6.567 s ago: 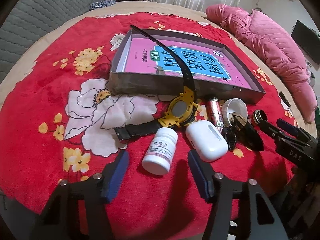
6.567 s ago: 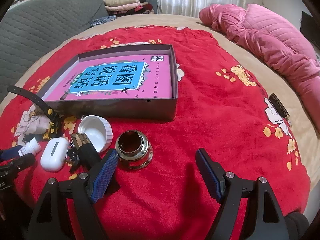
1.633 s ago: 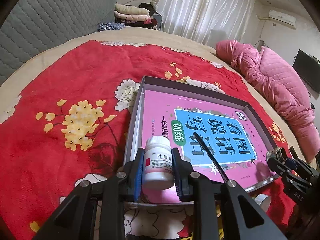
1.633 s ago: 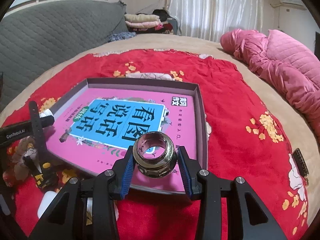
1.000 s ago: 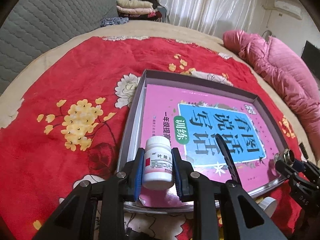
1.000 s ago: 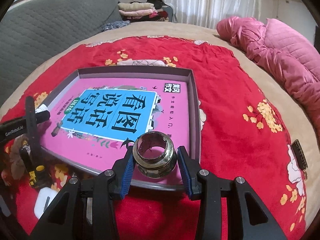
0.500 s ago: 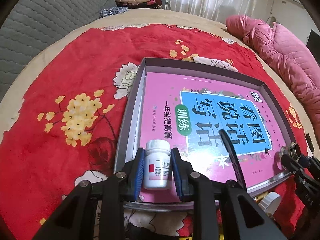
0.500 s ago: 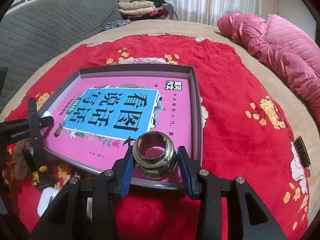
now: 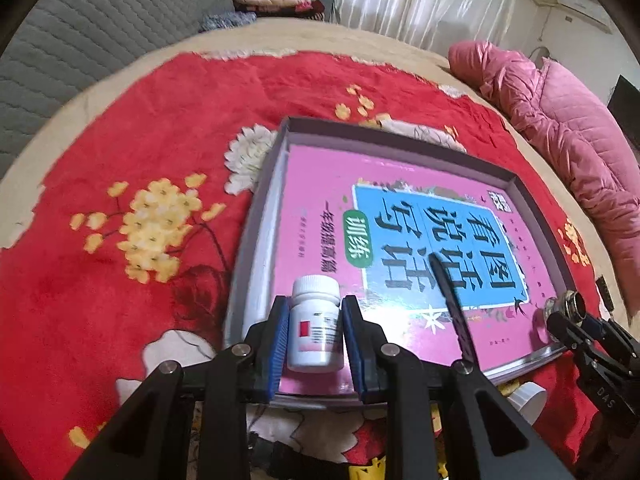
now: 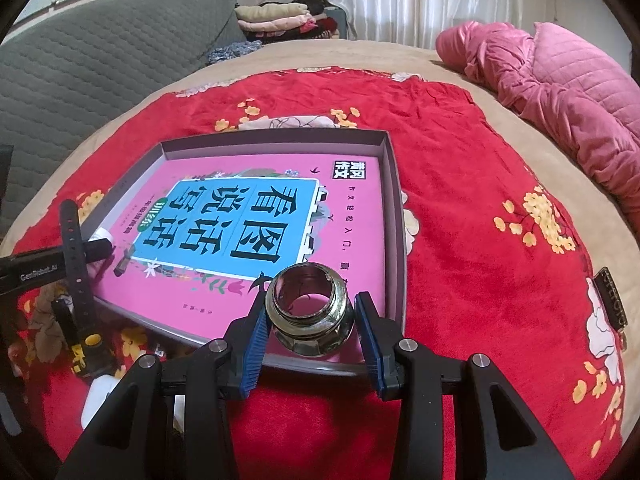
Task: Organize rigid objects
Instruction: 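Release the pill bottle in the box with the left tool while the right tool releases the jar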
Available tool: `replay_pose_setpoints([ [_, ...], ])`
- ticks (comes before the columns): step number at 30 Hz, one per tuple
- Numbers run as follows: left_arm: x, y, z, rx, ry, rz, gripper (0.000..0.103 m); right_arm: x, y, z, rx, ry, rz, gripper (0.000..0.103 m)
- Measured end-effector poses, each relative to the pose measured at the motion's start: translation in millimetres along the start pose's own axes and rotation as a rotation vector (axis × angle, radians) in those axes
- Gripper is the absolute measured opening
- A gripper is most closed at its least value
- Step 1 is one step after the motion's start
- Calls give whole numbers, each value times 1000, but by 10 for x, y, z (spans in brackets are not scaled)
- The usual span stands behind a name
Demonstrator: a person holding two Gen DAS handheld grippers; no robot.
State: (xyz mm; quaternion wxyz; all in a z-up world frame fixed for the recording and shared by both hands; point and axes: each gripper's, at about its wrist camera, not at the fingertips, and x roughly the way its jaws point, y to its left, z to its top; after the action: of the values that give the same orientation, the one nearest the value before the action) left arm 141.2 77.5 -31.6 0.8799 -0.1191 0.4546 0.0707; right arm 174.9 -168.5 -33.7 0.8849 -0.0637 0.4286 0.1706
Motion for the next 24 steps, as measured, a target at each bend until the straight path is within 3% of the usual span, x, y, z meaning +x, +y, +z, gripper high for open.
replay_pose_setpoints([
  [4, -78, 80, -9, -27, -24, -28, 27, -6, 5, -1, -4, -3, -5, 43],
  [24, -195, 133, -52, -8, -51, 15, 27, -61, 23, 26, -48, -34, -77, 44],
])
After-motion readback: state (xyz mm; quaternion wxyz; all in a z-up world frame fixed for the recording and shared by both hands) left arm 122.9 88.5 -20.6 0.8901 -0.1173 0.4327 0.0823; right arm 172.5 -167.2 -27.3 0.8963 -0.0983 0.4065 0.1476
